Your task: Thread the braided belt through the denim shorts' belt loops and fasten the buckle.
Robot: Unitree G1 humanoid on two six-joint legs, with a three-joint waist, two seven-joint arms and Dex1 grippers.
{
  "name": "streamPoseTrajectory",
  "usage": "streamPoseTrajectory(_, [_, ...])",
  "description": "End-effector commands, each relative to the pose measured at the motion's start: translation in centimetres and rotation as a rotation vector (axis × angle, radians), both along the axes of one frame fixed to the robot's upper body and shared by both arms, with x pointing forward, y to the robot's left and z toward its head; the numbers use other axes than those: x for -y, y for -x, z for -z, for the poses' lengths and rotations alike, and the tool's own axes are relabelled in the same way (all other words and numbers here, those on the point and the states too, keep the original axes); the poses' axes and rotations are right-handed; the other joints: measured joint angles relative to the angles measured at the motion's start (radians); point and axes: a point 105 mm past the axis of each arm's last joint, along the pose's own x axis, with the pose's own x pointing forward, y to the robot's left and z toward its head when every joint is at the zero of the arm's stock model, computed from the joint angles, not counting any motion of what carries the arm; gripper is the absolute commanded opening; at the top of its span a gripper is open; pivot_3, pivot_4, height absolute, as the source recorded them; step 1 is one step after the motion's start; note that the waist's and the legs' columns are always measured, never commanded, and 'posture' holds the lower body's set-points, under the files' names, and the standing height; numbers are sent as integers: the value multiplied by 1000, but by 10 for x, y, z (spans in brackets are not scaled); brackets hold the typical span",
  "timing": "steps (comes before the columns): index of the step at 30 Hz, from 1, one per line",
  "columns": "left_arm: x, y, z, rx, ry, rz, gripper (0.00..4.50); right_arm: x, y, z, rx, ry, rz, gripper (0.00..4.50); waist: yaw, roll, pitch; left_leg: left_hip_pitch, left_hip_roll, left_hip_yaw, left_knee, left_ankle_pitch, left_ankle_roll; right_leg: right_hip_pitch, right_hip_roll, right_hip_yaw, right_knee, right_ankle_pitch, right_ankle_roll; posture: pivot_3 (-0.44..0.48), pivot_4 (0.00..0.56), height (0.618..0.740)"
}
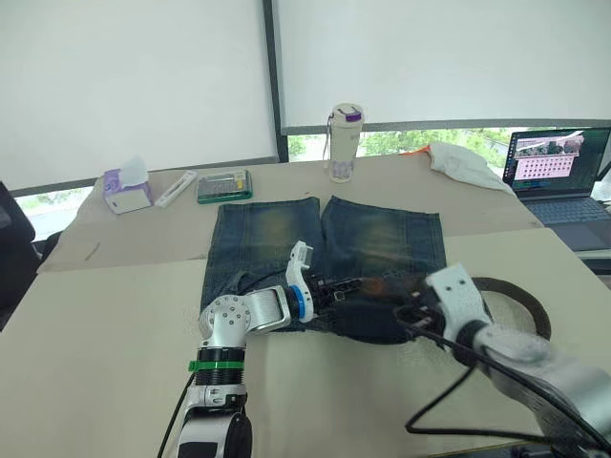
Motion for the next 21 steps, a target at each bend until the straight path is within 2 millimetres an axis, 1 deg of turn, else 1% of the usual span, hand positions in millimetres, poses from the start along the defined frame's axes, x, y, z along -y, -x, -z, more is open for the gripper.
streamPoseTrajectory(1, [-21,0,-15,28,26,1,0,19,16,-5,-13,29,49,35,0,-1,1,0,0,0,0,0,0,0,0,0,0,0,0,0,150,740])
streamPoseTrajectory(3, [-40,5,-15,11,15,22,0,25,24,3,-57,53,53,35,-1,-2,1,1,0,0,0,0,0,0,0,0,1,0,0,0,150,740])
streamPoseTrajectory(6, [-67,9,-11,-11,-30,32,0,30,32,9,-96,79,44,35,-5,-1,1,2,1,0,0,-1,-1,-1,1,0,2,-1,1,0,150,740])
streamPoseTrajectory(9, [-107,6,0,-47,-131,-28,0,38,36,11,-113,97,68,35,-3,0,0,2,0,0,0,-1,-1,-1,1,-1,2,-1,1,0,150,740])
streamPoseTrajectory(11, [-125,4,6,-61,-175,-63,0,41,38,12,-117,99,83,35,0,1,-1,3,0,0,0,-1,-1,0,1,-1,2,-1,1,0,150,740])
streamPoseTrajectory(12, [-131,4,7,-61,-191,-75,0,44,39,13,-121,104,93,35,3,2,-1,3,0,-1,0,-1,-1,0,1,-2,1,-1,1,0,150,740])
streamPoseTrajectory(15, [-135,7,7,-52,-199,-56,0,52,40,14,-122,113,134,35,10,2,-2,2,-2,-2,0,-1,-1,0,0,-2,1,-1,1,0,150,740])
streamPoseTrajectory(17, [-129,12,6,-39,-193,-21,0,58,41,15,-125,122,145,35,12,2,-2,2,-2,-2,0,-1,-1,1,0,-2,1,-1,1,0,150,740])
streamPoseTrajectory(19, [-116,13,3,-23,-141,0,0,58,43,14,-131,90,108,35,12,1,-2,2,-2,-3,0,-1,-1,1,-1,-2,0,-1,1,0,150,740])
streamPoseTrajectory(21, [-102,14,2,-15,-98,23,0,58,50,10,-122,52,83,842,15,1,-1,2,-1,-3,0,-1,-1,1,-1,-1,0,-1,1,0,150,740])
